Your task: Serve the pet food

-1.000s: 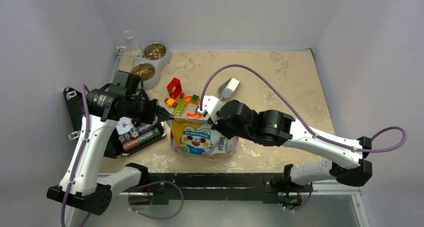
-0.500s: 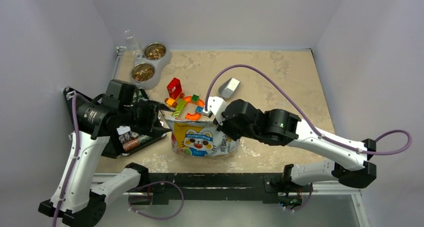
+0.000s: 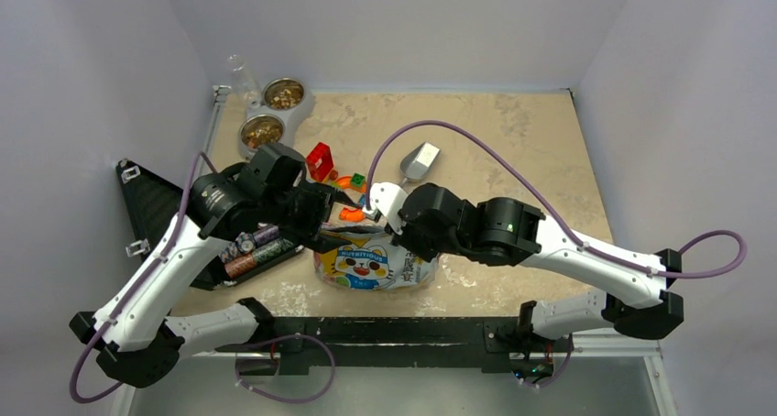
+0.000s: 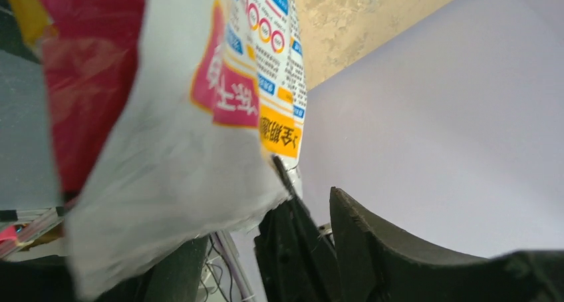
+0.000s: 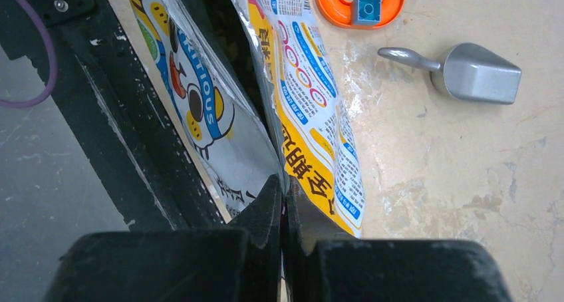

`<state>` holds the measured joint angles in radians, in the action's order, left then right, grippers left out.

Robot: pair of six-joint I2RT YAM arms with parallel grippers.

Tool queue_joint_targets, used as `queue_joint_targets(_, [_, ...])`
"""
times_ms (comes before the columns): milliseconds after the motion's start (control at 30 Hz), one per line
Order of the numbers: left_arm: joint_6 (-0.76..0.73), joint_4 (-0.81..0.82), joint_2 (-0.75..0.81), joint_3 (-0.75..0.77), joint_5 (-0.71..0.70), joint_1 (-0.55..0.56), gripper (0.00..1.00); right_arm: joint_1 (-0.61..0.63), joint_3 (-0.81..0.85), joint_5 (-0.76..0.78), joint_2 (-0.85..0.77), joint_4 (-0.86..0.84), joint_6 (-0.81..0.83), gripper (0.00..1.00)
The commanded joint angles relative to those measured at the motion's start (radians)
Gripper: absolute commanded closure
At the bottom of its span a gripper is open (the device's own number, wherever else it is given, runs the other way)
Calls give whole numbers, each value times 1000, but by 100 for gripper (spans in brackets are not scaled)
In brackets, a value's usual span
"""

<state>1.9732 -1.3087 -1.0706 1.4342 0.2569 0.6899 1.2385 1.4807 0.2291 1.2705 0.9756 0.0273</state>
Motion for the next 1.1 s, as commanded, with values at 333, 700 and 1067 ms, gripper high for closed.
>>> queue_joint_targets(333, [98, 78, 47, -78, -90, 4, 91, 99, 69, 110, 2, -81, 109, 72])
queue_joint_targets(700, [150, 189, 92, -136, -9, -7, 100, 102, 79, 32, 119, -294, 277, 74])
queue_joint_targets(1067, [203, 176, 107, -127, 17, -12, 100, 102, 61, 192, 202, -341, 296, 100])
